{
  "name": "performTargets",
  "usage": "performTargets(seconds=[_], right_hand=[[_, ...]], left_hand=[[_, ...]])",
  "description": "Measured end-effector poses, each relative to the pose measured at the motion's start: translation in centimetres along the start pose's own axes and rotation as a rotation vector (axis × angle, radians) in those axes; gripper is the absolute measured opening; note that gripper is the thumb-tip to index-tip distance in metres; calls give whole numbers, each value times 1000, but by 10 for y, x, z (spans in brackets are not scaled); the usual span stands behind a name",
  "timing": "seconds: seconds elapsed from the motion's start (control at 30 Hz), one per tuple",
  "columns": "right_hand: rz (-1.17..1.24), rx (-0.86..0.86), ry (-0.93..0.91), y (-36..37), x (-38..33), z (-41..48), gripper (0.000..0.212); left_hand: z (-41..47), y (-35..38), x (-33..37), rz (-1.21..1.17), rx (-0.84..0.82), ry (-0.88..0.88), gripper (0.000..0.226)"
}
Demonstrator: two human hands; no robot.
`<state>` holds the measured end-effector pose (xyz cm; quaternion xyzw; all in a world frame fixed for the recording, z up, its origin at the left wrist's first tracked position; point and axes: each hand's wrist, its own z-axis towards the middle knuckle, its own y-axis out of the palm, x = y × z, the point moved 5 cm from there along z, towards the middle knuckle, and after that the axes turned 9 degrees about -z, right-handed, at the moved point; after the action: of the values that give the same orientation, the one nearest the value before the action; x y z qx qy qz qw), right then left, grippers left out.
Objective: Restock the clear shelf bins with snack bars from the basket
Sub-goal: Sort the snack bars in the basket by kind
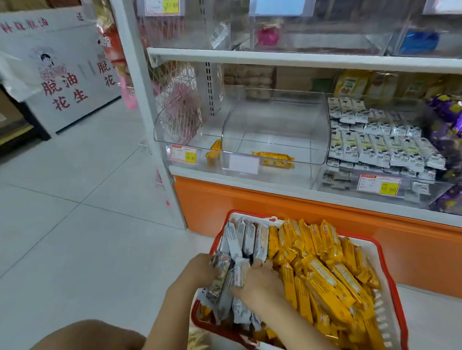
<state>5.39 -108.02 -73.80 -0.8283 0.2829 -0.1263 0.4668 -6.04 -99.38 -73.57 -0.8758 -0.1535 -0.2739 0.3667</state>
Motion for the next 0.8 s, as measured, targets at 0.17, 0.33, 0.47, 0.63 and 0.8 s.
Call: performTargets(seconds=[0.17,0.33,0.47,0.63,0.8], right_hand=[[119,-37,-36,-7,-6,-3,87],[561,-68,-172,-57,28,-7,66],[1097,-134,-412,-103,52,-25,34],[1427,-58,-434,-124,82,-26,27],[1451,119,-377,-129,108,-23,72]], left_hand=[[-7,-1,-1,-48,-9,-8,27],[-24,-23,29,-244,240,197,37],[-43,-13,72,-796,-185,227,44],[-59,9,117,-775,-342,394,32],[-56,16,146,-835,-264,435,31]])
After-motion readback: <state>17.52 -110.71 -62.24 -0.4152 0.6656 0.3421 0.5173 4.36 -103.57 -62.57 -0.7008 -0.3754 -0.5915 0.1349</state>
